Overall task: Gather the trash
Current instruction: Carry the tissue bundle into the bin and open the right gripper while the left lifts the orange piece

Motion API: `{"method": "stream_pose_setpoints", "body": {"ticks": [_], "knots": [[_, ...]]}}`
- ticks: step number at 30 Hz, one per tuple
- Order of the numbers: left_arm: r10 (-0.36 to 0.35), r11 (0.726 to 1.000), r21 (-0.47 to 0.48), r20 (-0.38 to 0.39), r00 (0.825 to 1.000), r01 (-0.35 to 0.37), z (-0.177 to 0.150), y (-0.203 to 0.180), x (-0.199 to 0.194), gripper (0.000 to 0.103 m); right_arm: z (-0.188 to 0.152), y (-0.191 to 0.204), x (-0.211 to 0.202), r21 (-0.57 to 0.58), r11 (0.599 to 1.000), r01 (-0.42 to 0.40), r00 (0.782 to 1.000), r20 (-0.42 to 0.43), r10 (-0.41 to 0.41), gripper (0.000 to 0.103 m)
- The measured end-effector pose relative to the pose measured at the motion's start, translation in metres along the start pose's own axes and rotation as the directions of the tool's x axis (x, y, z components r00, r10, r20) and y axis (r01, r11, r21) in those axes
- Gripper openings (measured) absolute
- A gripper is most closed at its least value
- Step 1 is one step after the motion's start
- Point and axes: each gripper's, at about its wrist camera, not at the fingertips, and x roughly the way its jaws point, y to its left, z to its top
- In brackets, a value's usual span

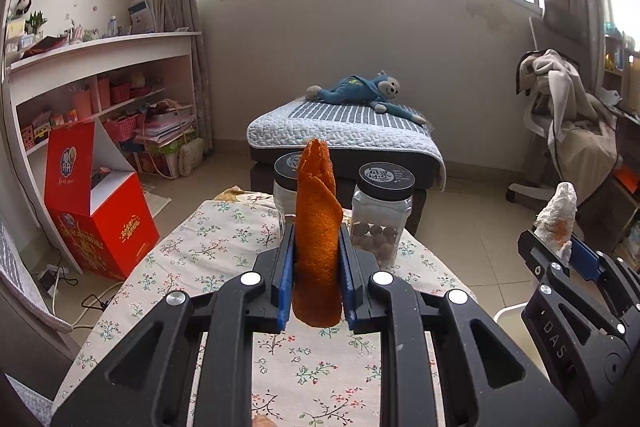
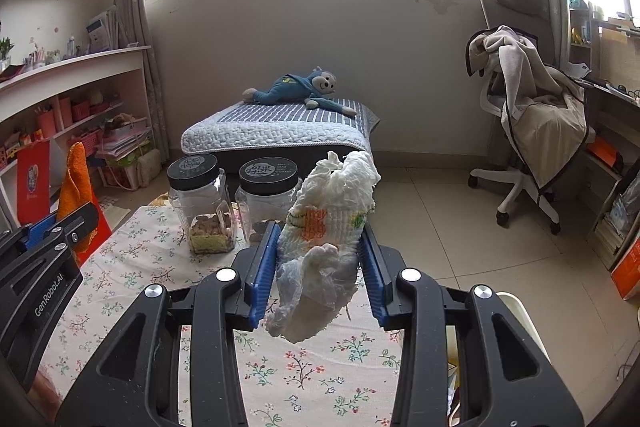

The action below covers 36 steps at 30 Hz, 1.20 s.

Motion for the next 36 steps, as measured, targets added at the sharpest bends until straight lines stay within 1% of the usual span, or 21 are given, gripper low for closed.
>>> {"method": "stream_pose_setpoints", "body": {"ticks": [20,25,32,34,36], "knots": [[-0.092,0.993,0.069,0.002,0.996,0.092,-0.007,-0.059,-0.007,0.021,-0.008,-0.067,-0.015,0.023,0.994,0.109,0.994,-0.001,-0.109,0.037],[-0.12,0.989,0.086,-0.003,0.993,0.119,-0.009,-0.078,-0.008,0.021,-0.013,-0.09,-0.016,0.031,0.988,0.152,0.988,-0.018,-0.152,0.037],[-0.171,0.977,0.125,-0.017,0.985,0.172,-0.016,-0.114,-0.012,0.021,-0.023,-0.136,-0.012,0.077,0.971,0.225,0.973,-0.063,-0.221,0.038],[-0.187,0.973,0.136,-0.022,0.982,0.188,-0.018,-0.126,-0.013,0.021,-0.025,-0.149,-0.012,0.094,0.967,0.237,0.97,-0.076,-0.231,0.04],[-0.208,0.967,0.142,-0.032,0.978,0.211,-0.02,-0.138,-0.014,0.021,-0.027,-0.16,-0.014,0.11,0.96,0.259,0.965,-0.082,-0.251,0.055]]}}
